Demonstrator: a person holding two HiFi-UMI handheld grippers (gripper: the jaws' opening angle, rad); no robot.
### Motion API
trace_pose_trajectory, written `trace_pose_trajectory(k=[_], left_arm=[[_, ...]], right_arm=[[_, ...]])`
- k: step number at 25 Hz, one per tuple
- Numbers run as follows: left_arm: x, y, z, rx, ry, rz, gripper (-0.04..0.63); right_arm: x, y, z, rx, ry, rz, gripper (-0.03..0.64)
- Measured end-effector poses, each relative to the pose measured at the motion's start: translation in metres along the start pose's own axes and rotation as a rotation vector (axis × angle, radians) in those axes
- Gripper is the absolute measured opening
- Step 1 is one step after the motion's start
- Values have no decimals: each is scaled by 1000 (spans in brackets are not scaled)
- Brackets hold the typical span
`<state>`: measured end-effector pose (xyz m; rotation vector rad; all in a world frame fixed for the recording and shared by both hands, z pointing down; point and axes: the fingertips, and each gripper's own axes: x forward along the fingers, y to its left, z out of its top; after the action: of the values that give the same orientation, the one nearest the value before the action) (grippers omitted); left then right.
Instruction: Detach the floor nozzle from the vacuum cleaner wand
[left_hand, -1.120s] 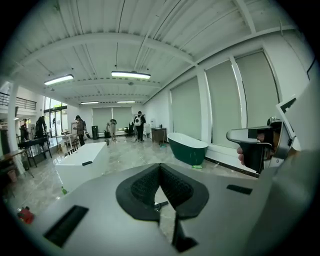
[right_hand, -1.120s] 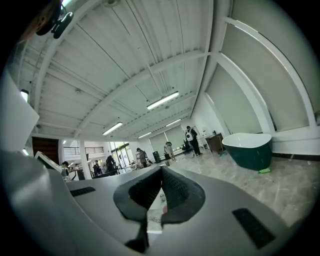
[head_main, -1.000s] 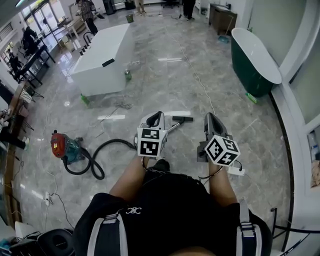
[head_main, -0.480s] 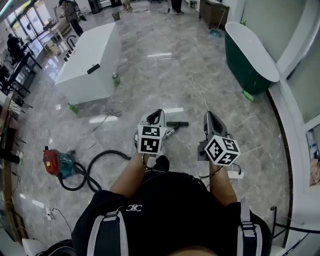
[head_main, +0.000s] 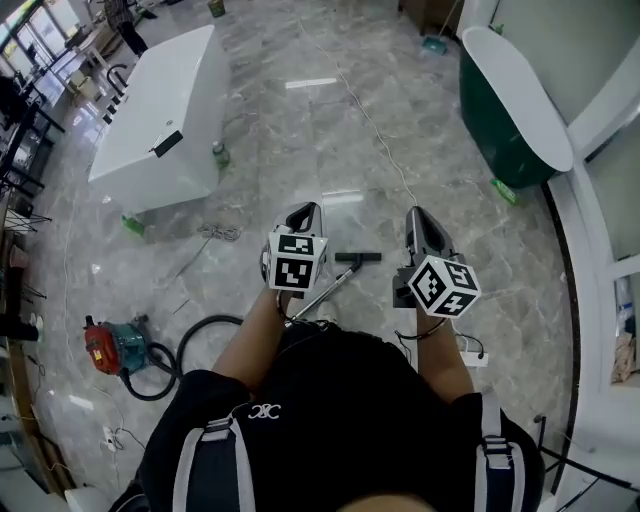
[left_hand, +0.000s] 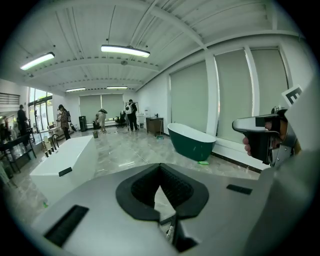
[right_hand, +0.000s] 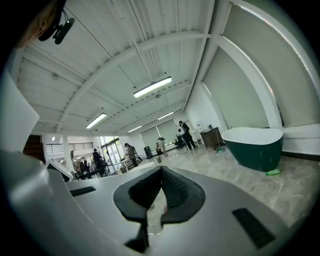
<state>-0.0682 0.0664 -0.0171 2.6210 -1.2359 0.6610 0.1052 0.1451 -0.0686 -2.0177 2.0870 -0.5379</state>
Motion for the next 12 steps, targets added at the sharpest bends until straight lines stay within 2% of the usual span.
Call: trace_pose_trajectory(k=[2,6,9,12], left_arm=[[24,17,5,-3,16,-3,8],[64,40,1,-61,59,0,8],[88,34,-5,-61,93,-23,8],[118,15,-16,-20,141,-96,8]], right_arm=[[31,-5,0,10,17,-4,14],[66,-18,-7,-23,71,-21,14],[82,-40,-11,-21,106,-30,14],[106,-64,-11,22,116,5,14]])
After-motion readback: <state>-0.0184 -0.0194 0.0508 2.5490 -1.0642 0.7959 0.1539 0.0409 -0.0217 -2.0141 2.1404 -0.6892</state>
